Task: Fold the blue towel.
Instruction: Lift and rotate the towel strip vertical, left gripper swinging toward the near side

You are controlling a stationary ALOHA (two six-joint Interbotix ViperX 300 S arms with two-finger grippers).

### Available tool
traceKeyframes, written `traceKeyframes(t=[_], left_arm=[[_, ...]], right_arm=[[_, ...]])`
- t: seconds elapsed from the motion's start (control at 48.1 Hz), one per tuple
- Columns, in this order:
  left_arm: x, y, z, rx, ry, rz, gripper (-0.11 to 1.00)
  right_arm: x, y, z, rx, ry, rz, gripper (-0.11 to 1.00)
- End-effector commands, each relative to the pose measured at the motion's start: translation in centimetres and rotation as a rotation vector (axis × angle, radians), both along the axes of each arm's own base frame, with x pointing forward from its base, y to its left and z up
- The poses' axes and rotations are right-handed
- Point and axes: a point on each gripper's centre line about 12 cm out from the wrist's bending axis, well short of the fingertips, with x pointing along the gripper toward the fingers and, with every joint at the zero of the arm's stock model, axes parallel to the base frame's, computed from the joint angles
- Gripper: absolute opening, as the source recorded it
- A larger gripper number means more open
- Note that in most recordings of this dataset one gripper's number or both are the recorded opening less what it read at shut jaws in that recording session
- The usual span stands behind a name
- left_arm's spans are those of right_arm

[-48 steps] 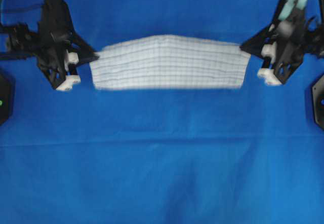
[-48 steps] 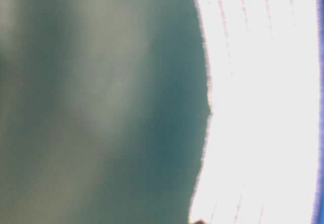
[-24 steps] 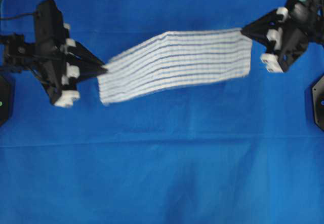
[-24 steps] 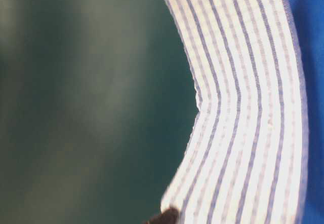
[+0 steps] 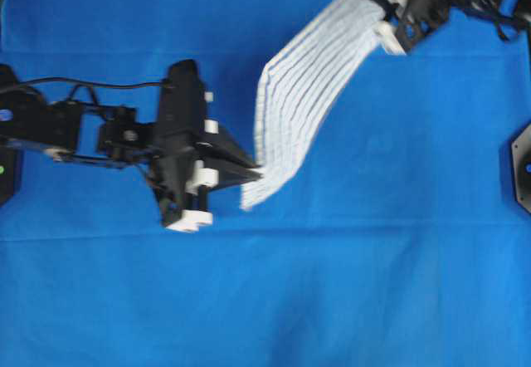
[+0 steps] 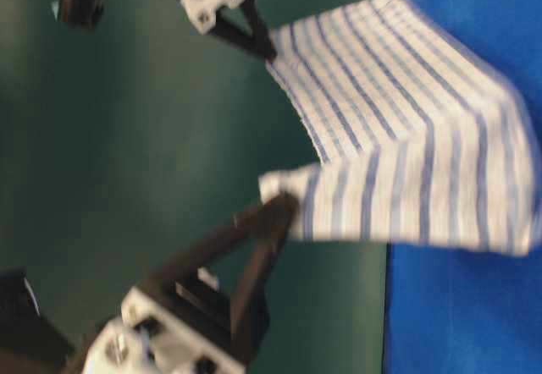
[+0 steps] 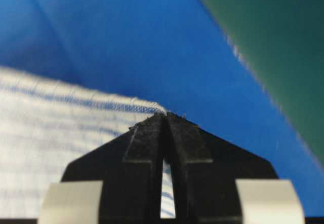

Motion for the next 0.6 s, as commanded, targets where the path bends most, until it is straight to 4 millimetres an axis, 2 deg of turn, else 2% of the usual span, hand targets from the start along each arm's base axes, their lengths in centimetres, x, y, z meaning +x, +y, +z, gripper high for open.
traceKeyframes(t=[0.0, 0.166, 0.332, 0.457, 0.582], left_arm=[[2.1, -0.9, 1.4, -0.003, -0.049, -0.017, 0.04], [4.6, -2.1, 1.4, -0.003, -0.071, -0.041, 0.04], [6.2, -2.6, 0.8, -0.001, -0.072, -0.049, 0.04], [7.2, -2.8, 1.1, -0.004, -0.104, -0.049, 0.04], [9.1, -3.0, 1.0, -0.007, -0.163, -0.048, 0.04]], right_arm=[[1.4, -1.1, 1.6, -0.038, -0.037, 0.005, 0.02], [3.3, -2.2, 2.0, -0.06, -0.036, 0.014, 0.02], [3.8, -2.8, 2.2, -0.068, -0.039, 0.012, 0.02], [2.8, -2.8, 1.8, -0.057, -0.015, -0.005, 0.02], [0.8, -2.4, 1.5, -0.05, -0.004, -0.027, 0.02]])
